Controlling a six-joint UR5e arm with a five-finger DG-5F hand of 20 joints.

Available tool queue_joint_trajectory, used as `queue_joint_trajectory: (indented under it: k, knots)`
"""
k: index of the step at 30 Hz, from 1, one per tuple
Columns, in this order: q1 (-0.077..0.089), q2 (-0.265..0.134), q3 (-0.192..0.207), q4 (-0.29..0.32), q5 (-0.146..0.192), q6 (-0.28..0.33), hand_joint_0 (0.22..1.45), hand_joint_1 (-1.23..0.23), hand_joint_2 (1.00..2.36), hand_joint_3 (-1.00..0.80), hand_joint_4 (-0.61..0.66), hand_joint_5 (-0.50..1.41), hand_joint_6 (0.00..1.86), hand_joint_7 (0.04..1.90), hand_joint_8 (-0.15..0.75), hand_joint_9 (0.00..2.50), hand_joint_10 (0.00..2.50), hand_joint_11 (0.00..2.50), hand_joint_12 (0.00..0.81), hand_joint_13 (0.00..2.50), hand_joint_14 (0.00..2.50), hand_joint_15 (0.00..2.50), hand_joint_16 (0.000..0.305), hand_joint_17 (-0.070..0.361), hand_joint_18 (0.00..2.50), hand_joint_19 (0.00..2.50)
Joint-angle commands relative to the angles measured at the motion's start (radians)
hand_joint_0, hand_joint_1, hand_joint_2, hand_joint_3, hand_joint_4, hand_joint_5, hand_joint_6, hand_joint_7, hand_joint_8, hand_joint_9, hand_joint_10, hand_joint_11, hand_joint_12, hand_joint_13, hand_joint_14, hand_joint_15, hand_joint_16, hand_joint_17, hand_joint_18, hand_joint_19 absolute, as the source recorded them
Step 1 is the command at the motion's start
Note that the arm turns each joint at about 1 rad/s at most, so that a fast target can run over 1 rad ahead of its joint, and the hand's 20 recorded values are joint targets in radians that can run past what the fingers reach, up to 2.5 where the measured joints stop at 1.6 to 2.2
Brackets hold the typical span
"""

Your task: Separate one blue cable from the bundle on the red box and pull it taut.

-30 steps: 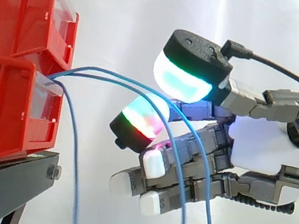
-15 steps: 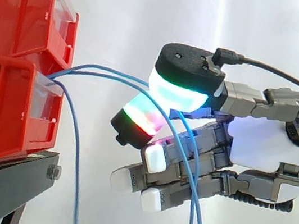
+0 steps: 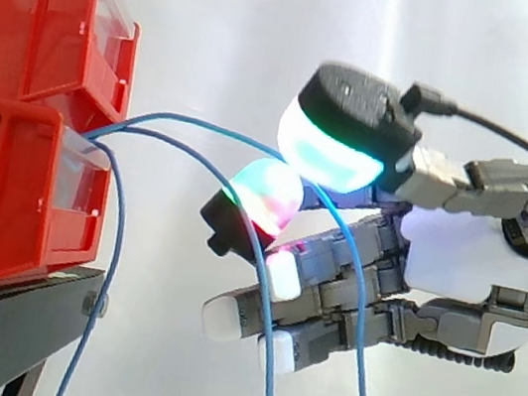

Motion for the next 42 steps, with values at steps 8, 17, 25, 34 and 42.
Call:
queue_joint_trajectory:
  k: [8,17,25,34,42]
  knots:
    - [-0.002,0.000,0.001,0.000,0.000,0.001,0.54,-0.52,1.00,-0.47,0.18,-0.08,0.80,1.17,0.377,1.11,0.01,0.62,0.401,0.79,0.01,0.36,0.046,0.104,0.77,0.47]
    - [-0.002,0.000,0.001,0.000,0.000,-0.001,0.57,-0.76,1.02,-0.16,0.21,-0.09,0.85,1.29,0.404,1.13,0.02,0.64,0.434,0.81,0.01,0.34,0.052,0.117,0.85,0.43]
    - [-0.005,0.000,0.001,0.000,0.000,-0.002,0.51,-0.56,1.01,-0.41,0.20,-0.10,0.85,1.22,0.387,1.14,0.02,0.64,0.416,0.80,0.01,0.36,0.050,0.113,0.82,0.46]
    - [-0.013,0.003,0.019,-0.037,0.000,-0.033,0.57,-0.57,1.02,-0.20,0.20,-0.08,0.79,1.17,0.396,1.15,0.02,0.64,0.424,0.80,0.01,0.35,0.051,0.114,0.82,0.46]
    - [-0.013,0.003,0.048,-0.084,0.000,-0.035,0.56,-0.71,1.01,0.00,0.16,-0.08,0.80,1.29,0.425,1.16,0.02,0.72,0.477,0.82,0.01,0.34,0.062,0.139,0.91,0.40]
